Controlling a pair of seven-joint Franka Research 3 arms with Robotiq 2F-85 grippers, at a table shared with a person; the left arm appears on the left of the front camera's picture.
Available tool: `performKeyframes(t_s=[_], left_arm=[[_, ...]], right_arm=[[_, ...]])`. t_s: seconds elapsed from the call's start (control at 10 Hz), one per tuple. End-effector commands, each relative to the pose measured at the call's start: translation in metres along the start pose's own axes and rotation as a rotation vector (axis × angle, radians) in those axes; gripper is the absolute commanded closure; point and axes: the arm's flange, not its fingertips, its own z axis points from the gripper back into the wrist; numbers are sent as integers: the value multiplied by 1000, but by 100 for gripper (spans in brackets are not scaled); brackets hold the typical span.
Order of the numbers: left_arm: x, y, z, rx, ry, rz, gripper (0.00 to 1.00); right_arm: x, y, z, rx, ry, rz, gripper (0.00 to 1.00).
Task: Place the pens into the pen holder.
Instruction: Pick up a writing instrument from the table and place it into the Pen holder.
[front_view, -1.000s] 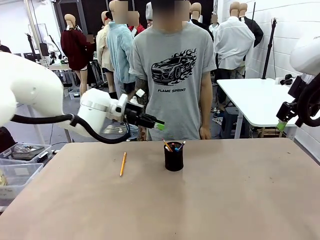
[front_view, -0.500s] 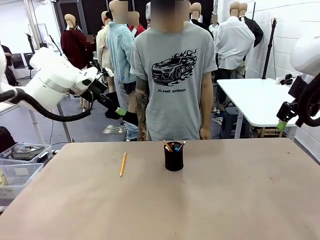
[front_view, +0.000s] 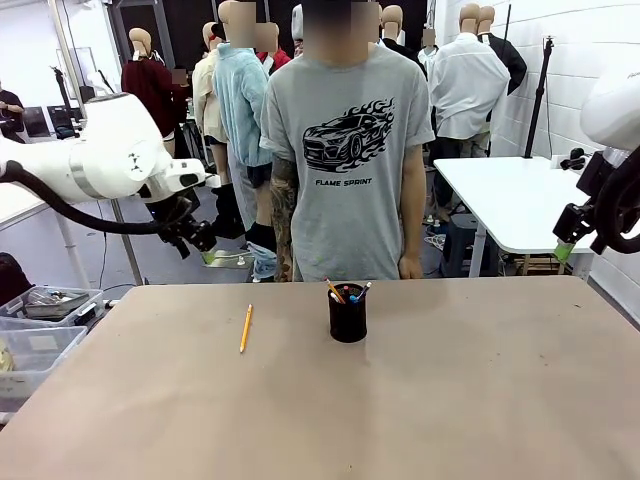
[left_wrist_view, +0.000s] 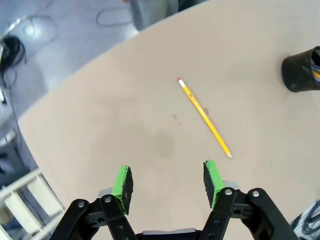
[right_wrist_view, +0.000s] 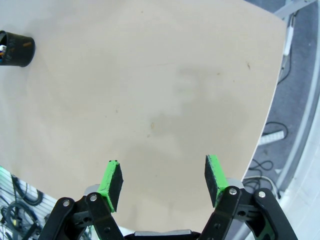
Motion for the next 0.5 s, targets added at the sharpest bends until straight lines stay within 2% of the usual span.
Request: performKeyframes(t_s=[0.0, 0.2, 0.4], left_arm=[[25, -19, -13, -45, 73, 29, 25], [37, -26, -42, -81, 93, 71, 25], [38, -37, -73, -58, 136, 115, 25]], right_arm=[[0, -1, -1, 2, -13, 14, 17], [0, -1, -1, 2, -13, 14, 17], [0, -1, -1, 2, -13, 14, 17]])
